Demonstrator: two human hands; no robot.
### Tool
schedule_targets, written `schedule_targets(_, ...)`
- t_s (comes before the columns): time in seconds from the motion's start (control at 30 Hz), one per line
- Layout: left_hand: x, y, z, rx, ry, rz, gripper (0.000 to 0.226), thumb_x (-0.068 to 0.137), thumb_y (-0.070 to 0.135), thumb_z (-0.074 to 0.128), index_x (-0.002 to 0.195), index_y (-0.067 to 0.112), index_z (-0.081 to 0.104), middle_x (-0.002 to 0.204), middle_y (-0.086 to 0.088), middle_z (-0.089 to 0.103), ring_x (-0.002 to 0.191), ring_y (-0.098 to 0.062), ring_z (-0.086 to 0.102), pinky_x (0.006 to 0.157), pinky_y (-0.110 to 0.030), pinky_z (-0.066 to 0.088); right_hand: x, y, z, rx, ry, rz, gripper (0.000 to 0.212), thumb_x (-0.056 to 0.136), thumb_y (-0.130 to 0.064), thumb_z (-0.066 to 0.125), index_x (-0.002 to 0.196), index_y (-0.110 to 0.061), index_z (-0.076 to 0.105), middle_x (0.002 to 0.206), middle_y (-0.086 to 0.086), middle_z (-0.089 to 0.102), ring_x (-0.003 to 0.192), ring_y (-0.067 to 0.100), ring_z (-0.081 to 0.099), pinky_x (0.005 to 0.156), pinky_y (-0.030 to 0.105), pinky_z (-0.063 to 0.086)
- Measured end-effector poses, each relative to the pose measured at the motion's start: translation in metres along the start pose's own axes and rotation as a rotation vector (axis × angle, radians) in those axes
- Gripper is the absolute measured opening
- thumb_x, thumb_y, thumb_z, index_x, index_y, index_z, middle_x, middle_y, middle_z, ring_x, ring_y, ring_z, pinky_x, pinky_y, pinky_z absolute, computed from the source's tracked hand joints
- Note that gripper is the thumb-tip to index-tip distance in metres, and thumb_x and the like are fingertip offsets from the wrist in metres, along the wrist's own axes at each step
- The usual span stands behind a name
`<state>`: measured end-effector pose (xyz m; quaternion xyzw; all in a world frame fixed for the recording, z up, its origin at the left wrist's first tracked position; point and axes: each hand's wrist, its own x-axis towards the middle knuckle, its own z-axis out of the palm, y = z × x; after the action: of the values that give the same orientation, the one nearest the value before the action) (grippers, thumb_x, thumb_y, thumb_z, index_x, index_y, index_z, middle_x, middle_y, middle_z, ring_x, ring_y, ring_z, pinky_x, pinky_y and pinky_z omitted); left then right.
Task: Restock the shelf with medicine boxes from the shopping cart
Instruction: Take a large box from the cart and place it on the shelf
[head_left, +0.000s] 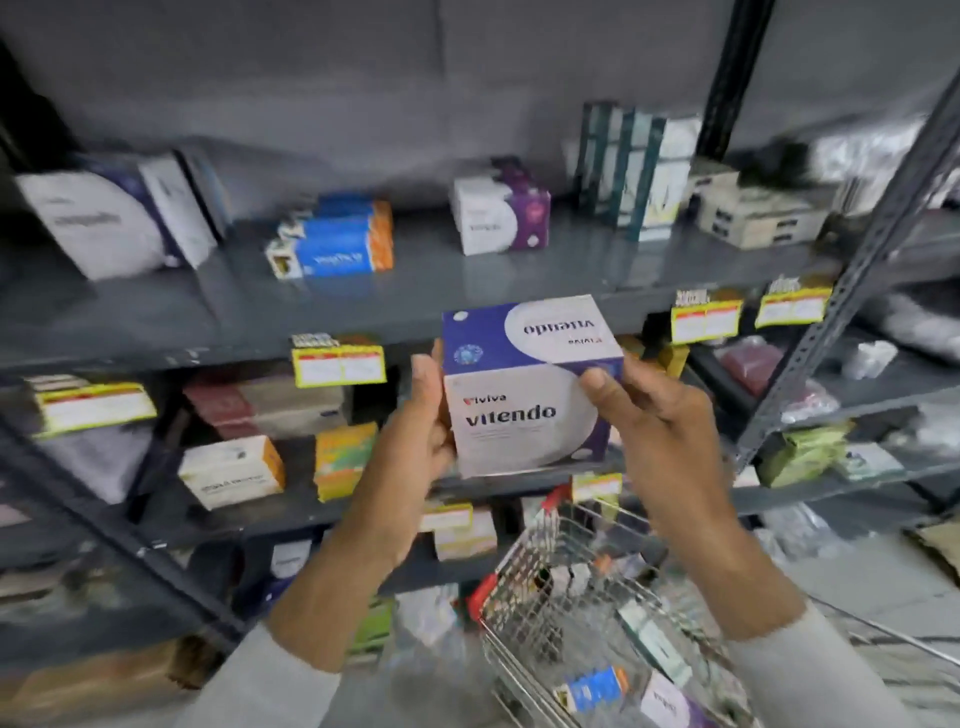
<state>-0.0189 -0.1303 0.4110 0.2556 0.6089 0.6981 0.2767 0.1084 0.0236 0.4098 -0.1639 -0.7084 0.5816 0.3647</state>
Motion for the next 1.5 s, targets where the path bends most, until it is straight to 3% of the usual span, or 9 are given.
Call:
schedule_targets(0.07,-0.007,0.032,-0.027,0.048,0.052,0.039,0.072,0.052,0.095,0.033,0.106,0.062,0.068,0.106,0.027,0.076,0.105,0.003,0.070,0.097,-0.034,0.051,0.010,-0.030,0.027,0.087,-0.063,-0.014,0.026,0.100,-0.017,0.059,0.122,-0.017,0.072,0.112,-0.004,0.078,0.103,0.011,0.073,0.078,0.019,0.055)
schedule_targets(0.2,-0.029,0.078,-0.079,0.137,0.093,0.186,0.071,0.077,0.088,0.021,0.133,0.059,0.053,0.130,0.026,0.068,0.123,0.002,0.062,0.104,-0.034,0.044,0.035,-0.070,0.090,0.156,-0.189,-0.041,0.025,0.103,-0.018,0.054,0.119,-0.020,0.073,0.110,-0.005,0.078,0.102,0.011,0.074,0.077,0.019,0.056)
schedule_targets(0.47,-0.014,0.147,-0.198,0.213,0.392,0.247,0.057,0.095,0.073,0.010,0.107,0.056,0.063,0.094,0.032,0.075,0.089,0.013,0.069,0.081,-0.022,0.050,0.108,-0.100,0.252,0.141,-0.359,0.056,0.018,0.098,-0.032,0.058,0.105,-0.028,0.074,0.104,-0.014,0.078,0.115,0.017,0.068,0.098,0.038,0.054)
schedule_targets(0.63,0.011,0.166,-0.264,0.211,0.523,0.251,0.059,0.102,0.064,0.006,0.102,0.048,0.062,0.078,0.030,0.075,0.071,0.013,0.069,0.052,-0.007,0.049,0.135,-0.107,0.340,0.238,-0.483,0.202,0.016,0.100,-0.023,0.053,0.093,-0.022,0.067,0.075,-0.012,0.075,0.065,0.004,0.069,0.060,0.022,0.051)
schedule_targets(1.07,0.059,0.143,-0.342,0.116,0.630,0.072,0.070,0.099,0.071,0.005,0.098,0.041,0.068,0.075,0.017,0.078,0.072,-0.001,0.073,0.070,-0.027,0.048,0.163,-0.068,0.423,0.272,-0.508,0.322,0.028,0.104,-0.026,0.048,0.126,-0.017,0.062,0.107,0.002,0.073,0.087,0.015,0.069,0.066,0.027,0.052)
schedule_targets(1.23,0.053,0.145,-0.328,0.102,0.758,0.156,0.056,0.104,0.063,0.014,0.085,0.039,0.061,0.059,0.019,0.073,0.053,0.004,0.069,0.054,-0.021,0.053,0.165,-0.051,0.413,0.151,-0.519,0.199,0.041,0.102,-0.031,0.053,0.142,-0.024,0.050,0.130,-0.006,0.064,0.110,0.011,0.065,0.069,0.020,0.051)
schedule_targets(1.33,0.050,0.132,-0.316,0.129,0.929,0.254,0.058,0.102,0.064,0.029,0.098,0.028,0.074,0.090,0.006,0.081,0.078,-0.008,0.076,0.066,-0.024,0.056,0.152,-0.042,0.372,0.202,-0.453,0.032,0.042,0.103,-0.019,0.053,0.144,-0.026,0.047,0.123,-0.020,0.058,0.111,-0.002,0.060,0.079,0.013,0.053)
schedule_targets(1.43,0.040,0.105,-0.277,0.210,1.017,0.527,0.047,0.106,0.047,0.041,0.142,0.023,0.058,0.125,0.014,0.067,0.105,0.013,0.063,0.084,-0.009,0.050,0.127,-0.020,0.311,0.321,-0.387,-0.059,0.039,0.097,-0.009,0.054,0.133,-0.022,0.059,0.125,-0.007,0.067,0.121,0.015,0.063,0.099,0.035,0.054)
schedule_targets(1.5,0.033,0.082,-0.238,0.295,0.949,0.677,0.049,0.106,0.038,0.044,0.151,0.018,0.048,0.145,0.010,0.057,0.130,0.008,0.052,0.108,-0.022,0.045,0.108,-0.002,0.266,0.373,-0.354,-0.065,0.035,0.091,-0.009,0.056,0.122,-0.021,0.066,0.116,-0.001,0.073,0.112,0.019,0.068,0.094,0.040,0.056)
